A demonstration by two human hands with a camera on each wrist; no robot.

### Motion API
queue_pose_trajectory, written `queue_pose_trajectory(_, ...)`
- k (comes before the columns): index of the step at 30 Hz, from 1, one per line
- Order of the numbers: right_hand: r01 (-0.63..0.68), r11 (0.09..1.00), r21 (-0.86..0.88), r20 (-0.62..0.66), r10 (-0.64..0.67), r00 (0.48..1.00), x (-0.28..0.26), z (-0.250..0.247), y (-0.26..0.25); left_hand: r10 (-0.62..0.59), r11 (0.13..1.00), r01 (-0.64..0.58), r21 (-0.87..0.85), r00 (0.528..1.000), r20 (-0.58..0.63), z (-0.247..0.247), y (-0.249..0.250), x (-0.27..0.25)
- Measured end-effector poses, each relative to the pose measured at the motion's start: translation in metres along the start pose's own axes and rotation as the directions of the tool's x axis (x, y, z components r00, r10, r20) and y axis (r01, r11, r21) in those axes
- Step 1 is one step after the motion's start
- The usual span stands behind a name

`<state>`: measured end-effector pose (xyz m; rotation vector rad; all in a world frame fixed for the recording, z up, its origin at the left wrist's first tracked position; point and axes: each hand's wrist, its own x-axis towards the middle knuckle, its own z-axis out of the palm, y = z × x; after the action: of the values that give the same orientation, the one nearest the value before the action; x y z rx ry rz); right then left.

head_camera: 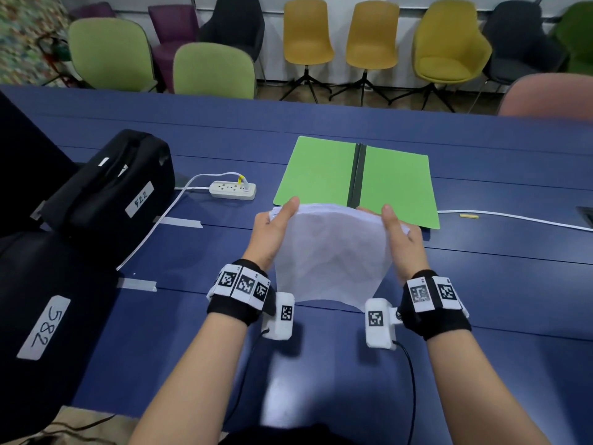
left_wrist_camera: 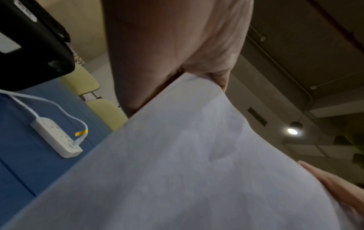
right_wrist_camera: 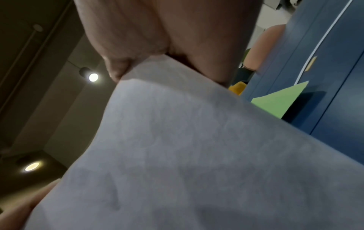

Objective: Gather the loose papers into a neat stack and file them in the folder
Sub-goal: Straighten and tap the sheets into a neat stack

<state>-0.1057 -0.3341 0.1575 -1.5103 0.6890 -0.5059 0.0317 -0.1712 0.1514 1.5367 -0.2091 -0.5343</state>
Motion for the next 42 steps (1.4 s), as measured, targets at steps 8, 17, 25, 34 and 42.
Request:
queue_pose_trajectory(8, 0.114, 0.982, -0.151, -0.217, -0.146, 0.965, -0.004, 0.019, -0.019, 0.294, 0.951, -0.297, 0.082, 0.954, 0.053, 0.023, 0.017, -0.023)
queue_pose_trajectory(17, 0.296, 0.948, -0.117, -0.065, -0.305, 0.95, -0.014, 0.009, -0.009, 0.321, 0.944, -0.319, 0.084, 0.947, -0.008, 0.007, 0.007, -0.02)
queue_pose_trajectory(25, 0.335, 0.886, -0.319, 0.217, -0.276, 0.936, 0.005, -0.021, -0.003, 0.346, 0.919, -0.356, 0.171, 0.934, 0.086, -0.005, 0.003, -0.009)
queue_pose_trajectory(34, 0.53, 0.443, -0.723, 0.461, -0.262, 0.848, 0.004, -0.021, -0.034, 0.384, 0.736, -0.535, 0.416, 0.835, 0.395, 0.001, 0.046, -0.01)
queue_pose_trajectory(42, 0.452, 0.717, -0.531, 0.295, -0.343, 0.892, 0.007, -0.022, -0.008, 0.114, 0.542, -0.303, 0.784, 0.951, 0.289, -0.034, 0.021, 0.002)
